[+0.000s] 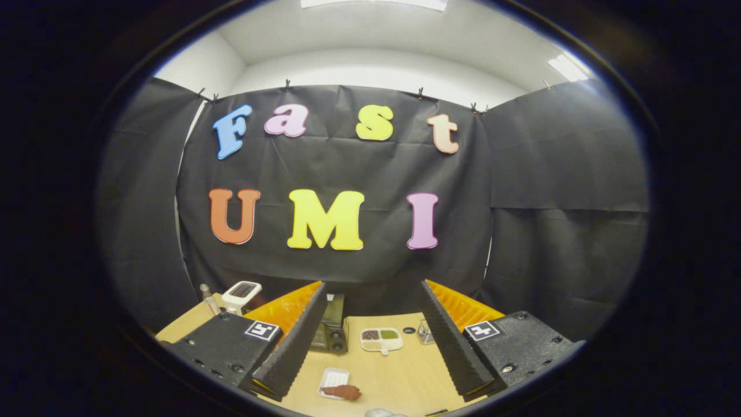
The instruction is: Open the toaster oven, put the food inside, and close the toaster oven door.
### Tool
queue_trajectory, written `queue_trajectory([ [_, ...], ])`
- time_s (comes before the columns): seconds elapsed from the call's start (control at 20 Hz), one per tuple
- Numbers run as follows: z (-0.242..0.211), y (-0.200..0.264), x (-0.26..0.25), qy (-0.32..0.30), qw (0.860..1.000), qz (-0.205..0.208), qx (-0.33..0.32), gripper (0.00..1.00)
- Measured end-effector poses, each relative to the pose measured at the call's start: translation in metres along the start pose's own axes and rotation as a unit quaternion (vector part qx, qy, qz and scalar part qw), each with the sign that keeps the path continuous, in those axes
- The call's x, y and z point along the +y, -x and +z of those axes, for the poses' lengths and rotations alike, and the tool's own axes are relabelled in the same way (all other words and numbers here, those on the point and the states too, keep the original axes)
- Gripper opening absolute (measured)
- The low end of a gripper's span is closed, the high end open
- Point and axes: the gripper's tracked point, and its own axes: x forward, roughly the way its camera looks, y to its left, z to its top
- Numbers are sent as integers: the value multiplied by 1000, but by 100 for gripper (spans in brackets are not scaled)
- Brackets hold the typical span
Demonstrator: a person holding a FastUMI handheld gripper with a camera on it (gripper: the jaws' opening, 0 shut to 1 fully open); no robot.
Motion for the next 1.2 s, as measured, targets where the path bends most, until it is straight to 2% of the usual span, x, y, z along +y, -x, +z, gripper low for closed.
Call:
queue_trajectory([
  [0.3,-12,-22,25,-6,1000,-5,4,100],
  [0.45,-27,-46,51,-5,1000,-10,10,100],
  [0.55,-44,-67,81,-2,1000,3,17,100],
  [0.75,-87,-116,149,-8,998,47,38,100],
  [0.95,-143,-172,205,-17,995,69,67,100],
  [1.2,-217,-245,247,-25,990,68,121,100],
])
